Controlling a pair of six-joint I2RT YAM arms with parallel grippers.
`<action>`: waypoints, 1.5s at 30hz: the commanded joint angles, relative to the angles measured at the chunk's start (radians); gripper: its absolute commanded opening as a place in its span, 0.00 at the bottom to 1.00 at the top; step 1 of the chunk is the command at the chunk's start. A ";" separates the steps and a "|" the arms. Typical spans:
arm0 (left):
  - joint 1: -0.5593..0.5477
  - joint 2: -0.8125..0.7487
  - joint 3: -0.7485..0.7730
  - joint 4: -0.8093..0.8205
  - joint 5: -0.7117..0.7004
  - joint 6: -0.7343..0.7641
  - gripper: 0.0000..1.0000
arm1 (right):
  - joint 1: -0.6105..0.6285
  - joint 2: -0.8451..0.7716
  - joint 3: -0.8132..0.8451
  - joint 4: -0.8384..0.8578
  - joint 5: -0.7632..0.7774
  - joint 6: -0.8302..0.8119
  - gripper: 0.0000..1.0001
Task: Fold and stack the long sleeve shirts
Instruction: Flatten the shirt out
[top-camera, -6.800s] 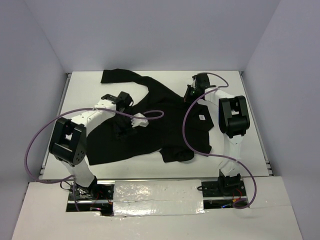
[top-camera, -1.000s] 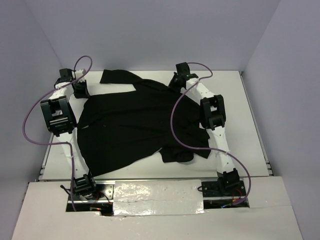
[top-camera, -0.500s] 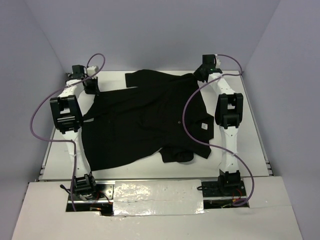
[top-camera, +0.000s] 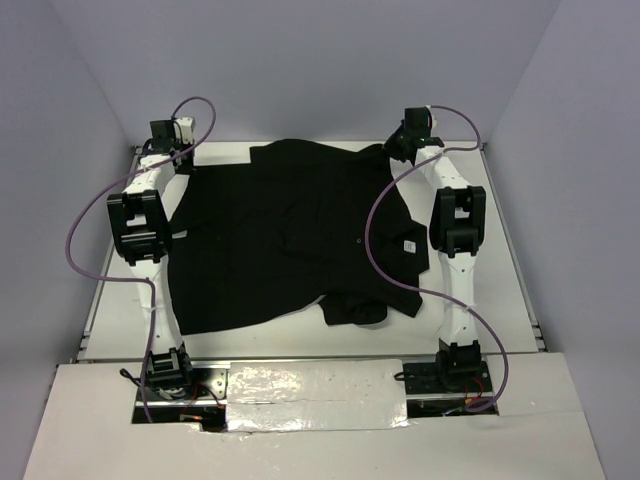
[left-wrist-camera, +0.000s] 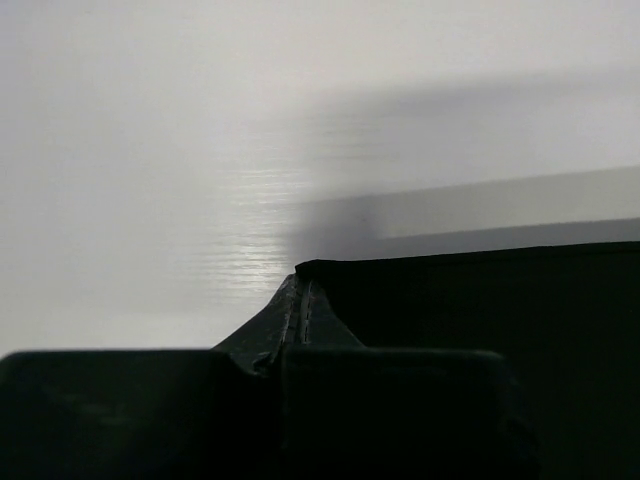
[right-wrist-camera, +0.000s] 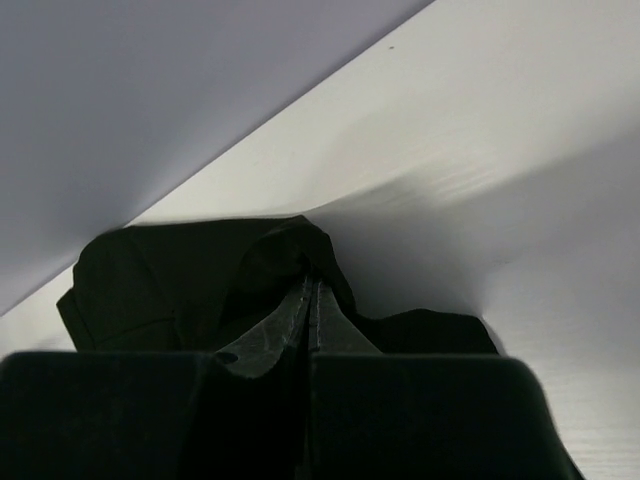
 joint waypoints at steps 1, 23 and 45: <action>0.011 -0.003 0.033 0.065 -0.124 -0.022 0.00 | -0.015 0.001 0.038 0.076 -0.035 -0.035 0.00; 0.143 -0.458 -0.357 -0.377 0.055 0.050 0.81 | -0.218 -0.729 -0.839 -0.162 -0.120 -0.259 0.92; 0.123 -0.459 -0.812 -0.213 -0.017 0.119 0.29 | -0.239 -0.654 -1.074 -0.008 -0.111 -0.233 0.00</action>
